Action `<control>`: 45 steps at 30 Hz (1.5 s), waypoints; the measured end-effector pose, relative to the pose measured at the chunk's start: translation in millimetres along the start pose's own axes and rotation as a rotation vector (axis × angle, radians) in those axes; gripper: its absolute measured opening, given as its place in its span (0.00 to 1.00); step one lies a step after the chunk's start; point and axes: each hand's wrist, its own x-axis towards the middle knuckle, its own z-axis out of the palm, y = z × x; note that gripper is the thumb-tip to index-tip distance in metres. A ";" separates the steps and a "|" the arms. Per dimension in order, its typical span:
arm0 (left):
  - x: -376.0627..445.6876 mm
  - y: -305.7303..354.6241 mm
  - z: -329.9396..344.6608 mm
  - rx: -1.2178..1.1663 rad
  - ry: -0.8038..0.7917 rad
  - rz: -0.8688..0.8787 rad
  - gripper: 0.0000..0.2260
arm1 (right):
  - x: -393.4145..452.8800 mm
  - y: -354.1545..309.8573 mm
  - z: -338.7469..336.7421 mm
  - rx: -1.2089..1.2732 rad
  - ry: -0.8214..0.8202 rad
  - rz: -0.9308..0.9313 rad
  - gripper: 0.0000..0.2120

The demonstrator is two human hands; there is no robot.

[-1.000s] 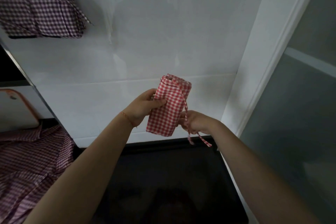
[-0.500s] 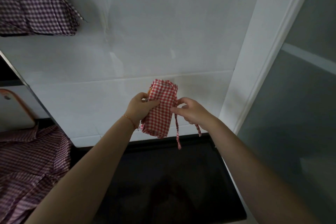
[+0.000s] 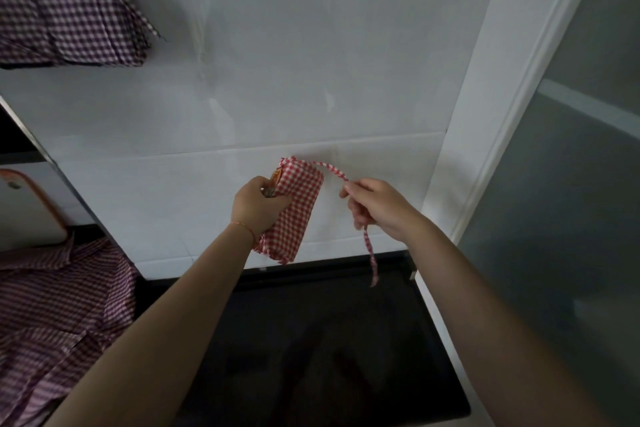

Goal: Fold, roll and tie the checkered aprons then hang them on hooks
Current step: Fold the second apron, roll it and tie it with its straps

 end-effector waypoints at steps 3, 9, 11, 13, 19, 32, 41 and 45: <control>0.8 -2.1 3.9 -0.091 0.011 -0.079 0.13 | -5.0 -6.1 11.9 0.017 -0.093 -0.011 0.15; -2.3 5.3 5.8 -0.254 -0.005 -0.109 0.15 | -12.3 -6.7 26.3 -0.162 -0.308 0.041 0.14; -2.5 6.5 3.0 -0.081 0.040 0.007 0.12 | -14.0 -8.1 24.5 -0.235 -0.263 0.062 0.15; -2.7 8.4 0.9 0.117 0.064 0.103 0.09 | -16.2 -12.8 24.2 -0.305 -0.193 0.051 0.15; -9.1 9.3 9.7 0.415 0.105 0.160 0.09 | -14.8 -29.5 32.7 -0.101 0.016 -0.139 0.14; -8.0 2.3 2.5 -0.596 -0.285 -0.284 0.15 | -13.5 -8.1 22.7 -0.144 -0.158 -0.026 0.12; -7.2 10.5 -23.5 -0.632 -0.770 -0.039 0.17 | -0.7 8.7 -5.9 -0.132 -0.608 0.354 0.19; -15.2 21.0 -19.1 -0.345 -1.093 0.080 0.19 | 5.8 8.8 -1.0 -0.216 -0.638 0.470 0.14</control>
